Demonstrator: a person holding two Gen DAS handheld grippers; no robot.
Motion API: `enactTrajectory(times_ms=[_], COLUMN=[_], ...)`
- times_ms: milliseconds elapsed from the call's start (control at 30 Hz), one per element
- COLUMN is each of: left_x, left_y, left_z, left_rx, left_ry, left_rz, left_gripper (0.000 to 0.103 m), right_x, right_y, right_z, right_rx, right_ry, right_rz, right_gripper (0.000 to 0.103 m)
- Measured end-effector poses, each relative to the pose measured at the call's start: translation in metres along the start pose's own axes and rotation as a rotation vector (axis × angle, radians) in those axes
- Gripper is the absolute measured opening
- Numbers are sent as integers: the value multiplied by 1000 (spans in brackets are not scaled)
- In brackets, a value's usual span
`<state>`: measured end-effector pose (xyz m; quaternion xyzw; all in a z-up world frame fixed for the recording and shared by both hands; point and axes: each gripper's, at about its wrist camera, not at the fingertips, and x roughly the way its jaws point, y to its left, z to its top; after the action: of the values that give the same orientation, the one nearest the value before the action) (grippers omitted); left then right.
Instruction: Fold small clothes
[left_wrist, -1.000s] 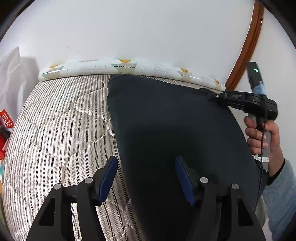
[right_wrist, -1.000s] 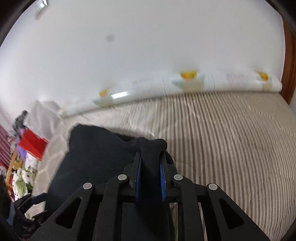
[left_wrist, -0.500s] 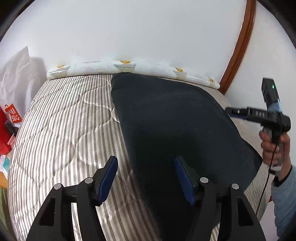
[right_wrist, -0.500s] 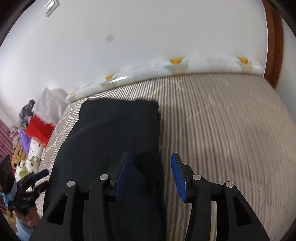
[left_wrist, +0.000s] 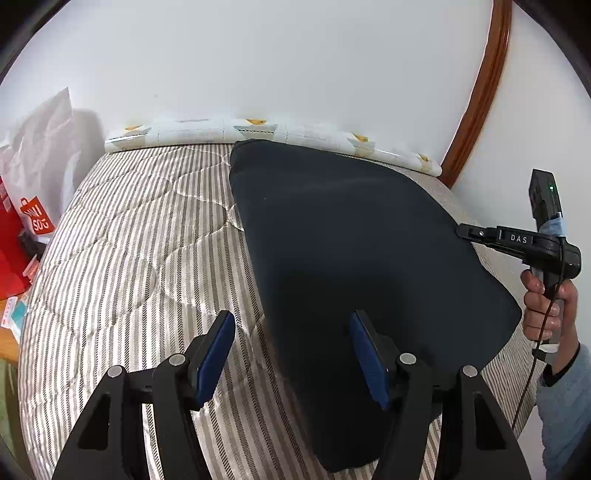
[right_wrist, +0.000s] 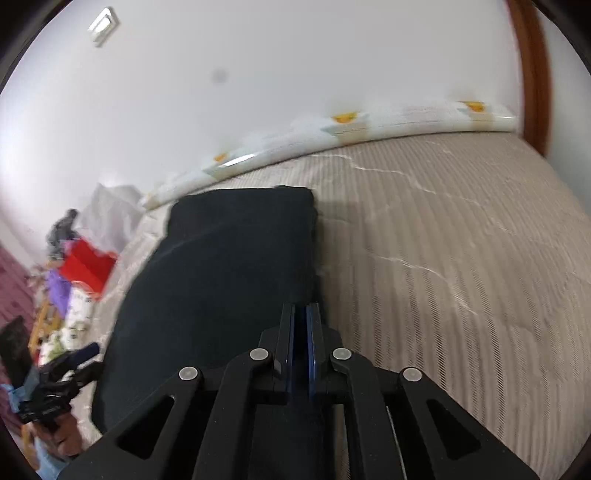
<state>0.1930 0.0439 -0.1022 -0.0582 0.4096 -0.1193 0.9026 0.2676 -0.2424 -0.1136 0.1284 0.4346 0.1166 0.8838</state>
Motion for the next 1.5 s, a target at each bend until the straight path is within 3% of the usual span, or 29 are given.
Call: enactTrajectory(times_ms=[100, 233, 300, 467, 500, 533, 633, 700, 733, 900, 1067, 1133, 1200, 1333, 1500], left_x=[-6, -10, -10, -11, -12, -13, -16, -16, -15, -14, -14, -13, -13, -14, -22], left_y=[-4, -11, -14, -19, -20, -21, -22, -22, -22, -24, -26, -28, -28, -29, -28], left_z=[-4, -14, -17, -23, -23, -25, -28, -29, -30, -30, -32, -32, -32, -34, -40], left_rx=[10, 24, 19, 13, 12, 14, 17, 17, 12, 5, 6, 5, 4, -7, 10], left_ry=[-1, -1, 1, -3, -4, -5, -5, -4, -3, -8, -13, -13, -12, -9, 1], left_rz=[-6, -6, -10, -6, -2, 1, 8, 7, 9, 14, 24, 25, 28, 32, 28], left_gripper=[62, 62, 62, 62, 62, 62, 62, 62, 62, 62, 62, 62, 62, 62, 62], right_x=[-18, -39, -40, -18, -15, -16, -36, -40, -40, -49, -69, -74, -74, -57, -44], right_y=[-4, -1, 0, -2, -2, -1, -6, -12, -13, -18, 3, 22, 41, 68, 56], right_z=[-8, -26, -34, -45, -47, -48, -50, -50, -50, -52, -60, -63, -69, -88, -107], right_rx=[20, -6, -4, 37, 38, 28, 25, 54, 59, 90, -4, -83, -163, -282, -272], right_ry=[-8, -32, -31, 32, 41, 29, -77, -87, -87, -104, -147, -162, -166, -128, -97], right_rz=[37, 25, 33, 45, 55, 64, 105, 134, 122, 68, -14, -56, -68, -78, -141], right_gripper=[13, 42, 44, 40, 17, 10, 9, 9, 3, 8, 9, 22, 28, 28, 24])
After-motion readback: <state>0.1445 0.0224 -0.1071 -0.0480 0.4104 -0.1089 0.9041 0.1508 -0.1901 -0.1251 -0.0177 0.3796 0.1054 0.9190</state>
